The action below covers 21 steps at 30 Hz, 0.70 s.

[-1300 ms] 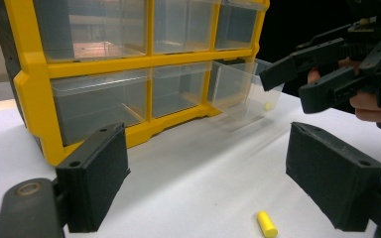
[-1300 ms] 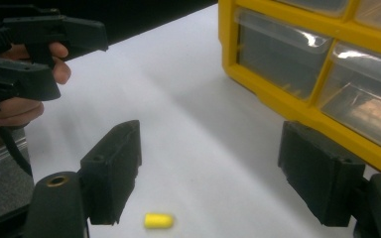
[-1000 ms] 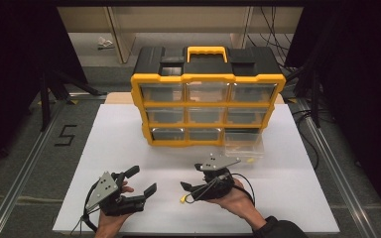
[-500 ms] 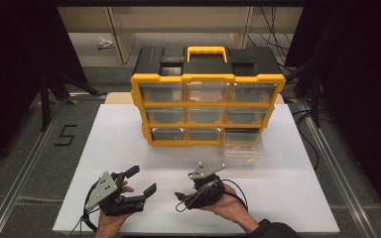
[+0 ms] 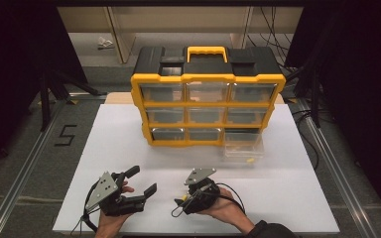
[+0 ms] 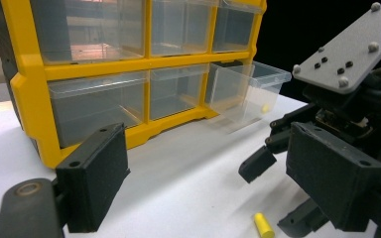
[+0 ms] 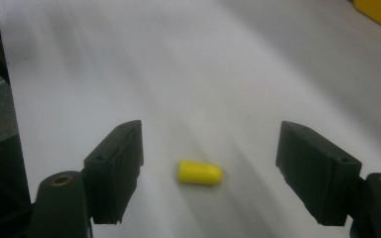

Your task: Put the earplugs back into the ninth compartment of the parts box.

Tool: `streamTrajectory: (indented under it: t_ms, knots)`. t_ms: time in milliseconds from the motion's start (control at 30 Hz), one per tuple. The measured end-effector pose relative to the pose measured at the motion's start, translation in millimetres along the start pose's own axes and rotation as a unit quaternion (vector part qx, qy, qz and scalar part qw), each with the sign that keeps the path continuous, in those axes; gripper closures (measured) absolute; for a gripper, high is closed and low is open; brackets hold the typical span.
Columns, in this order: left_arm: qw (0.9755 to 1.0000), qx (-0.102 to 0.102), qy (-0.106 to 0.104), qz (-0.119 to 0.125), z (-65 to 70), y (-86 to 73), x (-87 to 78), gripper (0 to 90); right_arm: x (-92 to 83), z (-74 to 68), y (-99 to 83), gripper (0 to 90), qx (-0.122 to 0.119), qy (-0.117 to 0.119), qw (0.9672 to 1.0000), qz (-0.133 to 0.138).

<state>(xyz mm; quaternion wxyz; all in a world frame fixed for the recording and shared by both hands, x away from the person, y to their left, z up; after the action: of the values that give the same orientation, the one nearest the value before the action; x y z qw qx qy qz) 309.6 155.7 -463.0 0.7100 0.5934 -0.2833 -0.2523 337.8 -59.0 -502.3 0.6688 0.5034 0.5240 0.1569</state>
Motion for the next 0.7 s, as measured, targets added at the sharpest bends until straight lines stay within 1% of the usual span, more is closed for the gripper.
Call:
streamTrajectory:
  t_ms: [33, 67, 100, 133, 167, 200, 233, 267, 333, 467, 533, 567, 600, 633, 700]
  knots:
    - [1.0, 0.0, 0.0, 0.0, 0.0, 0.0, 0.0, 16.2, 0.0, 0.0, 0.0, 28.5, 0.0, 0.0, 1.0, 0.0]
    - [1.0, 0.001, 0.0, -0.001, 0.0, -0.1, 0.1, 16.2, 2.2, -1.9, -2.4, 31.3, -0.004, 0.002, 1.0, -0.009]
    - [1.0, 0.0, 0.0, -0.001, 0.2, -0.2, 0.3, 16.2, 2.2, -1.9, -2.4, 31.3, -0.004, 0.002, 1.0, -0.009]
    - [1.0, 0.001, -0.001, -0.001, 0.3, -0.2, 0.3, 16.2, 4.6, -3.2, -5.2, 33.5, -0.009, 0.004, 0.9998, -0.018]
    - [1.0, 0.001, -0.001, -0.001, 0.5, -0.1, 0.3, 16.2, 5.7, -3.7, -6.6, 34.9, -0.01, 0.004, 0.9997, -0.023]
    - [1.0, 0.001, -0.001, -0.001, 0.5, -0.1, 0.3, 16.2, 7.3, -3.1, -8.1, 36.6, -0.017, 0.005, 0.9995, -0.025]
    - [1.0, 0.001, -0.001, -0.001, 0.4, -0.1, 0.2, 16.2, 8.1, -4.1, -9.2, 38.3, -0.009, 0.004, 0.9995, -0.031]
    - [1.0, 0.001, -0.001, 0.0, 0.5, 0.0, 0.2, 16.2, 9.2, -3.4, -10.6, 39.6, -0.014, 0.005, 0.9994, -0.032]
    - [1.0, 0.001, -0.001, 0.0, 0.4, -0.1, 0.3, 16.2, 10.3, -3.9, -12.6, 42.9, -0.012, 0.002, 0.9991, -0.041]
    - [1.0, 0.002, -0.001, -0.002, 0.9, -0.5, 0.5, 16.2, 10.2, -3.3, -12.8, 48.8, -0.019, -0.007, 0.9991, -0.039]
    - [1.0, 0.002, -0.001, -0.002, 1.0, -0.5, 0.6, 16.2, 9.9, -3.7, -13.2, 53.1, -0.028, -0.012, 0.9988, -0.039]
    - [1.0, 0.002, -0.001, -0.002, 1.0, -0.5, 0.5, 16.2, 9.9, -4.5, -13.2, 55.5, -0.031, -0.012, 0.9987, -0.037]
    - [1.0, 0.002, 0.0, -0.003, 0.9, -0.6, 0.5, 16.2, 9.6, -5.8, -12.9, 58.4, -0.027, -0.013, 0.9988, -0.039]
    - [1.0, 0.002, 0.0, -0.003, 0.8, -0.6, 0.5, 16.2, 9.7, -5.3, -13.0, 61.6, -0.035, -0.012, 0.9986, -0.037]
    - [1.0, 0.002, -0.001, -0.002, 0.6, -0.5, 0.4, 16.2, 9.6, -5.7, -12.9, 66.5, -0.035, -0.011, 0.9987, -0.037]
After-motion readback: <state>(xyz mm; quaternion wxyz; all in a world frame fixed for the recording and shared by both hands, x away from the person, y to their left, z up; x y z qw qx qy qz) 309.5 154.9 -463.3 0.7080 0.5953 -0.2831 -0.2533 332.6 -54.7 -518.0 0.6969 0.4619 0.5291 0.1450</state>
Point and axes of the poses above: each handheld gripper's, and its own axes: x roughly forward along the jaws, y roughly out of its top, z roughly to its right, the point moved 4 cm from there along x, roughly forward along the jaws, and after that the axes turned 13 degrees about z, right-handed, at the moved point
